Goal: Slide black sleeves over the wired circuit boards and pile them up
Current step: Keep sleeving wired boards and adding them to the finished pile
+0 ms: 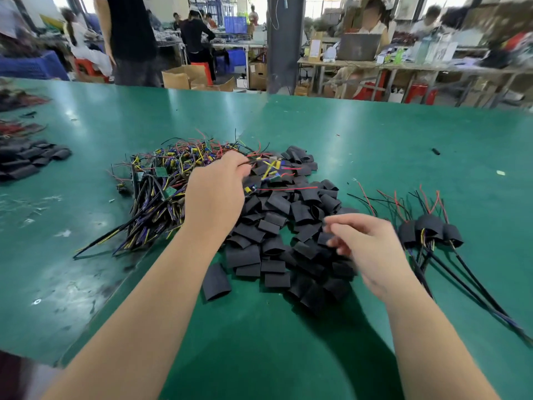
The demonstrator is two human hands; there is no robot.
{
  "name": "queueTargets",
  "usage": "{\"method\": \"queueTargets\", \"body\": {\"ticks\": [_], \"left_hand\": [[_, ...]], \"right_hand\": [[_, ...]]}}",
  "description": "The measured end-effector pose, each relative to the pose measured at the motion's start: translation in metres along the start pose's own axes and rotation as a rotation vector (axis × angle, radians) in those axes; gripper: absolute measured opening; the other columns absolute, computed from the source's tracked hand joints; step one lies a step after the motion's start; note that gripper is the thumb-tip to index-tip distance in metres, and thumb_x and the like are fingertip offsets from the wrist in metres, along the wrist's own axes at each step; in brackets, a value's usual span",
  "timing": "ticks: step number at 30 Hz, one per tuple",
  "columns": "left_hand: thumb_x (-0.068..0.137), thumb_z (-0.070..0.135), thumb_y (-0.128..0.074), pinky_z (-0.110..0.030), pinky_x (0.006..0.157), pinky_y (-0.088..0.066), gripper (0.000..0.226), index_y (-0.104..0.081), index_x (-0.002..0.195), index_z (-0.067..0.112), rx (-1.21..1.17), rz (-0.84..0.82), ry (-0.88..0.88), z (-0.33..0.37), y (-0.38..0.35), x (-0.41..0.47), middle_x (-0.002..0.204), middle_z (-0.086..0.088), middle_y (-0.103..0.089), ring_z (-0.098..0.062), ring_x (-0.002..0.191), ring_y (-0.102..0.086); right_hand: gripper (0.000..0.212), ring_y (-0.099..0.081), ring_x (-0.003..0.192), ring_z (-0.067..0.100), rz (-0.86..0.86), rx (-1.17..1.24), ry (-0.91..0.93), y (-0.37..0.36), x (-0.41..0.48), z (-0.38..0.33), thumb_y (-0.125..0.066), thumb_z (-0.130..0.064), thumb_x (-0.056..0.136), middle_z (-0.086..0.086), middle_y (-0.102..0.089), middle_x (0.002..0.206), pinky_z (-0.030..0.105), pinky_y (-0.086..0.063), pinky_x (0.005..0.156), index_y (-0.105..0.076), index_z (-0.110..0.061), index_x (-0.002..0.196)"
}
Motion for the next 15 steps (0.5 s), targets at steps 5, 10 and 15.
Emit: {"method": "queueTargets", "body": {"ticks": [5,10,15], "left_hand": [[0.096,0.018,-0.052,-0.038,0.07,-0.048,0.013,-0.065,0.098,0.015,-0.085,-0.113,-0.054,0.024,-0.002,-0.027,0.084,0.005,-0.074,-0.027,0.072,-0.065],[0.094,0.017,-0.055,-0.031,0.073,-0.048,0.009,-0.063,0.097,0.017,-0.206,-0.344,-0.092,0.033,-0.015,-0.043,0.083,0.009,-0.072,-0.015,0.073,-0.065],[0.087,0.016,-0.068,-0.009,0.073,-0.039,0.005,-0.072,0.088,0.016,-0.364,-0.598,-0.223,0.046,-0.028,-0.06,0.094,0.008,-0.068,0.007,0.078,-0.057]], "right_hand": [[0.034,-0.071,0.069,0.019,-0.373,0.517,-0.203,-0.047,-0.017,0.0,-0.063,-0.009,0.08,0.014,-0.073,0.091,0.018,-0.049,0.051,-0.061,-0.001,0.113],[0.038,-0.071,0.065,0.016,-0.338,0.553,-0.322,-0.057,-0.016,0.01,-0.065,-0.036,0.07,0.009,-0.073,0.082,0.017,-0.052,0.053,-0.065,-0.008,0.096],[0.031,-0.071,0.067,0.016,-0.274,0.621,-0.329,-0.05,-0.009,0.018,-0.065,-0.035,0.076,0.009,-0.074,0.082,0.02,-0.055,0.058,-0.066,-0.009,0.092]]}}
Point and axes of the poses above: each hand's wrist, its own x-axis towards the middle knuckle, its own y-axis out of the back of the hand, z = x × y, the point moved 7 cm from there along x, towards the middle knuckle
